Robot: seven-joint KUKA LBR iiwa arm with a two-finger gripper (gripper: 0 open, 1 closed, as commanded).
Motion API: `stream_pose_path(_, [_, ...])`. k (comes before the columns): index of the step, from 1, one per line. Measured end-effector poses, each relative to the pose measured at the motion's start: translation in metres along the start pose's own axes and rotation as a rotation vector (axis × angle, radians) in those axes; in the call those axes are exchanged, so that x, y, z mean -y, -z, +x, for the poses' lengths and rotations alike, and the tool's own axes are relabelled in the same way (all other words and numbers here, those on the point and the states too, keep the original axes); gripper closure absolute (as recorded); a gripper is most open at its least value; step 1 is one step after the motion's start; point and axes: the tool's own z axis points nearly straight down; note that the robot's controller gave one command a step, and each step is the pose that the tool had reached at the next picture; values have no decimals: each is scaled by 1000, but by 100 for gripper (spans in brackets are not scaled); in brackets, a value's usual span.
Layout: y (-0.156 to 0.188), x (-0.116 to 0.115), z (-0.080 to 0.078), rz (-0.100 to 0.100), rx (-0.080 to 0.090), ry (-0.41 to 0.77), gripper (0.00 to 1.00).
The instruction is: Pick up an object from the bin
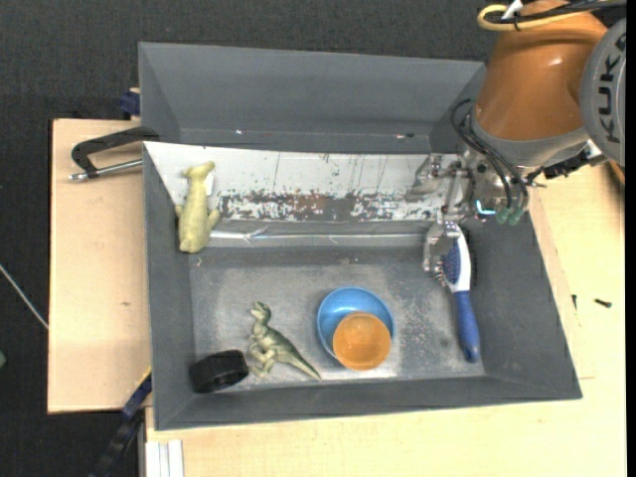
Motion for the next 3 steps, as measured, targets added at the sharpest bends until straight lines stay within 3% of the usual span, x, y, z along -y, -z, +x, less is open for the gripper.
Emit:
stream_pose_path(1, [-150, -3, 28, 1, 11, 231, 0])
stream_pose_path(2, [-105, -46, 65, 0, 9, 359, 0])
stream_pose_path(3, [-130, -45, 68, 9, 20, 517, 0])
